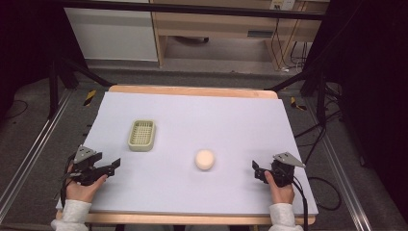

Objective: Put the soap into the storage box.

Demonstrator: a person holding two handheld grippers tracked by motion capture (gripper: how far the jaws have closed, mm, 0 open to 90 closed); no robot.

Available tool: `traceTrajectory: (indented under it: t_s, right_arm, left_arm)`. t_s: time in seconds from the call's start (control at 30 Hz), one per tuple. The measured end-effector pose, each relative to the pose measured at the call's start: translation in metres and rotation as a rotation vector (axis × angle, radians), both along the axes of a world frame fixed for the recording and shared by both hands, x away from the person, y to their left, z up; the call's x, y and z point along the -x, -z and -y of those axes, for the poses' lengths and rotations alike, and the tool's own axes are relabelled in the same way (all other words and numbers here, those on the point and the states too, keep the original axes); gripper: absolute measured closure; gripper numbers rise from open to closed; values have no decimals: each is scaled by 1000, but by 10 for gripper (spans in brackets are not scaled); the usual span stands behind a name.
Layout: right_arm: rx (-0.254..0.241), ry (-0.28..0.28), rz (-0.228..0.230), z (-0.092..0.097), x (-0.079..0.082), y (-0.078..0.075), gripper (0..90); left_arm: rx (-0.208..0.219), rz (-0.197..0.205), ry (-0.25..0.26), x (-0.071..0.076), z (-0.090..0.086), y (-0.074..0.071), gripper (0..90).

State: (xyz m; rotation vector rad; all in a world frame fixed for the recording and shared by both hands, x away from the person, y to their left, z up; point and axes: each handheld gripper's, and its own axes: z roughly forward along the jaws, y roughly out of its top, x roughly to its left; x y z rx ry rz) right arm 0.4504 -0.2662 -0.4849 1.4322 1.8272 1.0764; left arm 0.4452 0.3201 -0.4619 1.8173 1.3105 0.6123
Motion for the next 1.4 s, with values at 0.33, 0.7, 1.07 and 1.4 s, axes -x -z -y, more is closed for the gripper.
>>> traceTrajectory:
  t_s: [0.33,0.7,1.07,1.4]
  right_arm:
    - [8,-1,-7,0,-1,1,52]
    - [-2,2,-11,0,-1,1,53]
    - [14,0,-15,-1,-2,1,53]
    - [10,-4,-20,-1,-2,1,53]
  left_arm:
    - [14,-7,28,-1,5,-4,237]
    - [27,3,64,-1,13,-10,239]
    - [27,9,98,0,22,-15,231]
    - [19,10,126,0,27,-21,230]
